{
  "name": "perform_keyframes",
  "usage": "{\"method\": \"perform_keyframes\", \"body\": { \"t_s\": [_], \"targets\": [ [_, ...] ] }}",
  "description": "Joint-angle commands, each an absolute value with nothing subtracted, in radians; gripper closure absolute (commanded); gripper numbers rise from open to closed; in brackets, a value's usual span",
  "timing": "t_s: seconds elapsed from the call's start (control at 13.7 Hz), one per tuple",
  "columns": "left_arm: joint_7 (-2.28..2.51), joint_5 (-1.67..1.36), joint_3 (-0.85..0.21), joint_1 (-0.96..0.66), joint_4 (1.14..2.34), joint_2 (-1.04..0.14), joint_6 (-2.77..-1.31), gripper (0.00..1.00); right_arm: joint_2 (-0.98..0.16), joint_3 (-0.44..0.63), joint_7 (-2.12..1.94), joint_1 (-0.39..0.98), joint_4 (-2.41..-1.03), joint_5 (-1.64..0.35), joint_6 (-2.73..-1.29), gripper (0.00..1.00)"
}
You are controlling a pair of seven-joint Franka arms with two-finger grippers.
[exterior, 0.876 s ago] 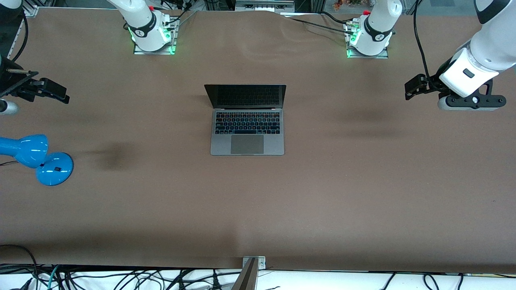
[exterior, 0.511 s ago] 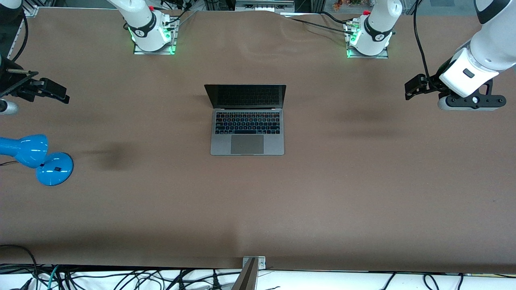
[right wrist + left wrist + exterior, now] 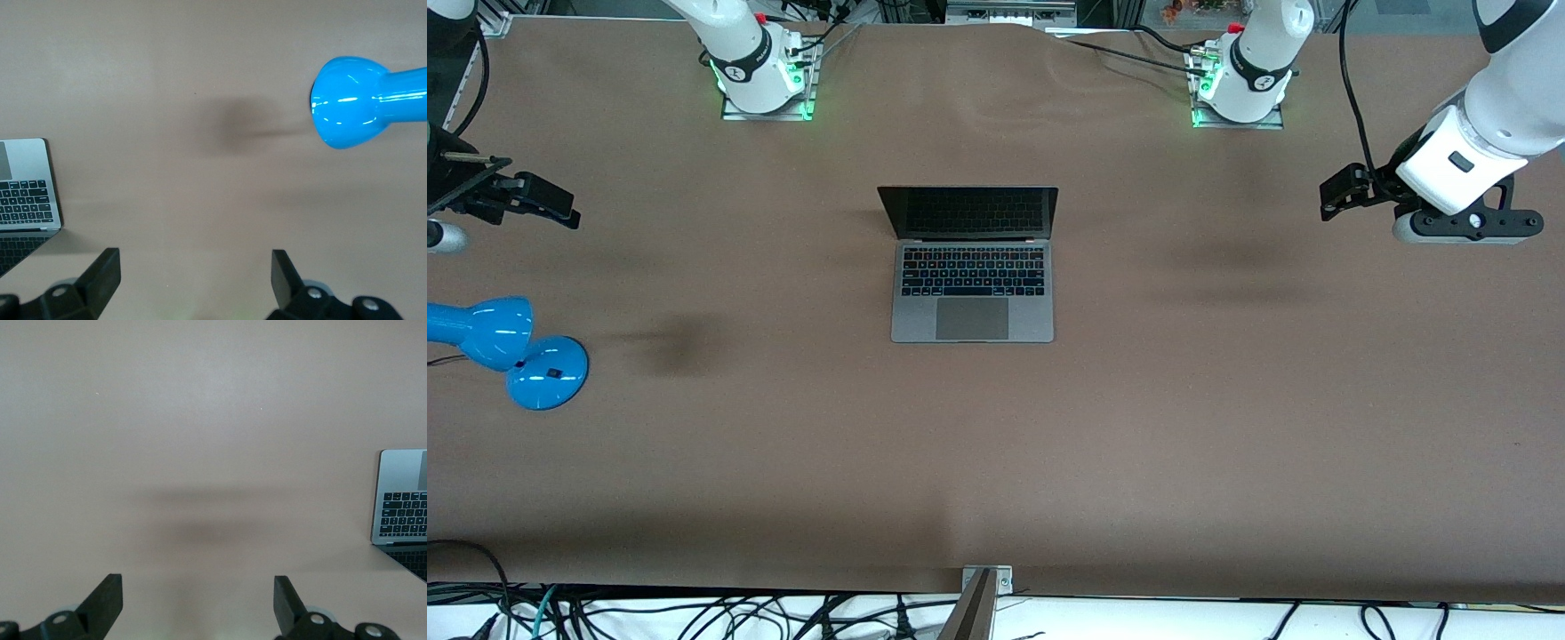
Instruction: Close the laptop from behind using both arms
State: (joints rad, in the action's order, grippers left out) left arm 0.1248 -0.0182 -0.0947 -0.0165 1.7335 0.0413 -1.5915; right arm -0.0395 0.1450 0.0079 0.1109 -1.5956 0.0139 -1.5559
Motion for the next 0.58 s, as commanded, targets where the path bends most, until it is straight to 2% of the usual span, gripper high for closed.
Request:
{"method": "perform_keyframes", "body": {
  "t_s": [0.0, 0.51],
  "targets": [
    [0.103, -0.044, -0.097, -0.015, 1.743, 0.049, -1.592, 0.00, -0.041, 0.138, 0.014, 0.106, -1.585, 0.012, -1.551, 0.00],
    [0.103, -0.071, -0.098, -0.023, 1.764, 0.060, -1.586, 0.00, -0.041, 0.138, 0.014, 0.106, -1.585, 0.012, -1.551, 0.00]
  ]
}}
